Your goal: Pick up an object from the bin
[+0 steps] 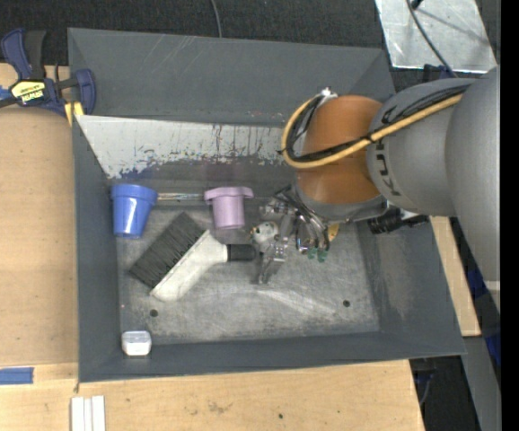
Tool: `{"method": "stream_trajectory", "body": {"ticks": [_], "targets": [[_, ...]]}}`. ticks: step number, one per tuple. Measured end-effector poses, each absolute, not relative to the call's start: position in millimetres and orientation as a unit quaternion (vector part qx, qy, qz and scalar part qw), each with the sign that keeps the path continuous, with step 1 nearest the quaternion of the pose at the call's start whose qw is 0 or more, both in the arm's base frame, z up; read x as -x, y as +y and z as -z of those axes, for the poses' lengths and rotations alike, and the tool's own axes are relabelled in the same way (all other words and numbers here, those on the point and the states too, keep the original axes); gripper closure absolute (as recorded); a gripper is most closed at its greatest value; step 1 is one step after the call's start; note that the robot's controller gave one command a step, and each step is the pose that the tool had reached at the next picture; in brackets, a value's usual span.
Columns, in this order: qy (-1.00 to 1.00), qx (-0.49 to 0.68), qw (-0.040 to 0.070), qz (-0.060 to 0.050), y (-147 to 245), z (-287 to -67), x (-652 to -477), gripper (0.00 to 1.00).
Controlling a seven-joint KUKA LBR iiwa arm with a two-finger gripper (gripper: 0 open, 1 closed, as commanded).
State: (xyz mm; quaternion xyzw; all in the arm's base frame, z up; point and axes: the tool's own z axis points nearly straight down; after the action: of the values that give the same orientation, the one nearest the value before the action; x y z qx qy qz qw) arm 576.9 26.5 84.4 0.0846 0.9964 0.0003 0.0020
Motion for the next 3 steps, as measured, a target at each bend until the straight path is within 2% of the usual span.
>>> {"method": "stream_trajectory", "body": {"ticks": [1, 3], "targets": [[0.999, -0.035, 0.010, 0.000, 29.4, -77.1, -591.8, 1.00], [0.999, -0.034, 0.007, 0.000, 29.4, -80.2, -590.2, 1.00]]}}
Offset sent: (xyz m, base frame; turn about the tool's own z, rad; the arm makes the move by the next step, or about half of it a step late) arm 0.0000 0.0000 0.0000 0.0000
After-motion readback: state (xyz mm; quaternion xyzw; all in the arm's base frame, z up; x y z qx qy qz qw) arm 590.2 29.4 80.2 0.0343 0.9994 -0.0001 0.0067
